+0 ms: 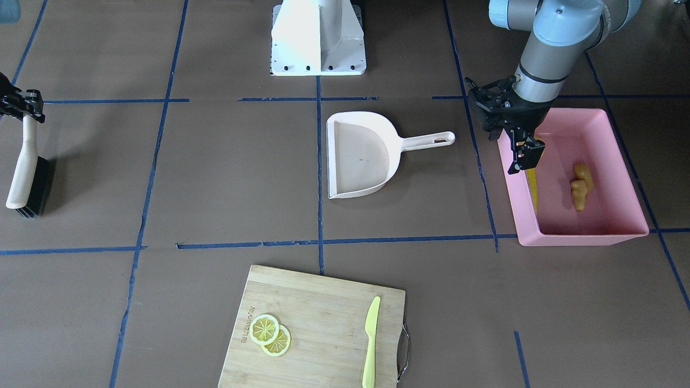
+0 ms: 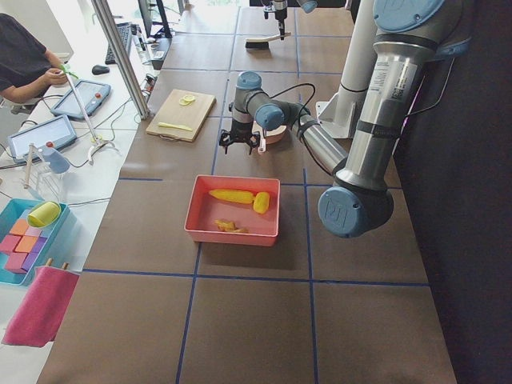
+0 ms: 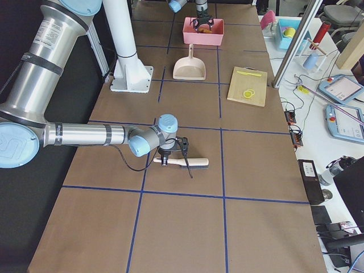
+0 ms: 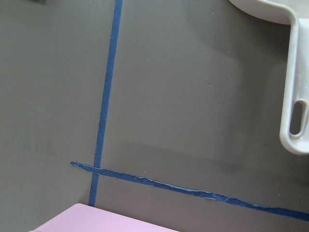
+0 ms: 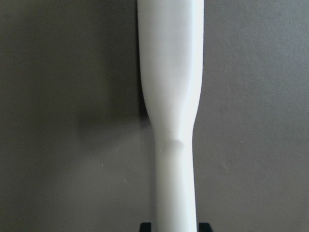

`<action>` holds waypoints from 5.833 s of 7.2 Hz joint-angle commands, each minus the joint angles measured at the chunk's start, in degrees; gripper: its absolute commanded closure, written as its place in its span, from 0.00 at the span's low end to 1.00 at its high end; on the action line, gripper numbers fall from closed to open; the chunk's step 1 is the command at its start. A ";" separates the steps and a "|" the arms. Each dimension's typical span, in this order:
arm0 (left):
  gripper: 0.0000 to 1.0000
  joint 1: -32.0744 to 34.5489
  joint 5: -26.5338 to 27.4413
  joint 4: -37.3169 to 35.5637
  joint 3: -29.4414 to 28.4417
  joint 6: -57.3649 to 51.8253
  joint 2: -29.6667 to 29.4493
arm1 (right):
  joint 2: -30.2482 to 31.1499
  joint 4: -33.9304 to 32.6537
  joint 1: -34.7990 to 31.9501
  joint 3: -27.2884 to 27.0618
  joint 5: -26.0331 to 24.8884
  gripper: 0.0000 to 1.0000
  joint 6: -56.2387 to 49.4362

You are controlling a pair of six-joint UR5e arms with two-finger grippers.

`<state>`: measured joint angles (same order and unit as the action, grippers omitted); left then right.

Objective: Sweep and dump trash into bin

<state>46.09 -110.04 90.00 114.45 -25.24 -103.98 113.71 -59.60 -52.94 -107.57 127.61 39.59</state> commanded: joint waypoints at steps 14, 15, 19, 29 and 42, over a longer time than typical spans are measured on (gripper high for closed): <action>0.00 43.20 -29.88 -13.80 -24.44 10.44 5.87 | -7.10 -28.82 -36.01 2.88 5.98 0.00 -40.38; 0.00 43.47 -29.97 -13.62 -23.75 10.48 8.50 | -8.15 -28.64 -36.10 4.20 6.16 0.00 -40.47; 0.00 44.53 -18.16 -13.10 -24.10 14.49 8.43 | -8.86 -27.94 -36.01 5.18 6.25 0.00 -40.56; 0.00 44.09 -25.66 -6.88 -27.26 14.61 8.88 | -12.02 -28.38 -35.92 8.34 6.86 0.00 -40.82; 0.00 43.82 -25.31 -6.86 -26.91 14.52 10.63 | -11.85 -27.94 -35.92 7.90 8.71 0.00 -40.12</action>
<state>89.92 -135.39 83.33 87.54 -10.75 -94.42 101.80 -87.54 -88.82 -99.65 136.26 -0.55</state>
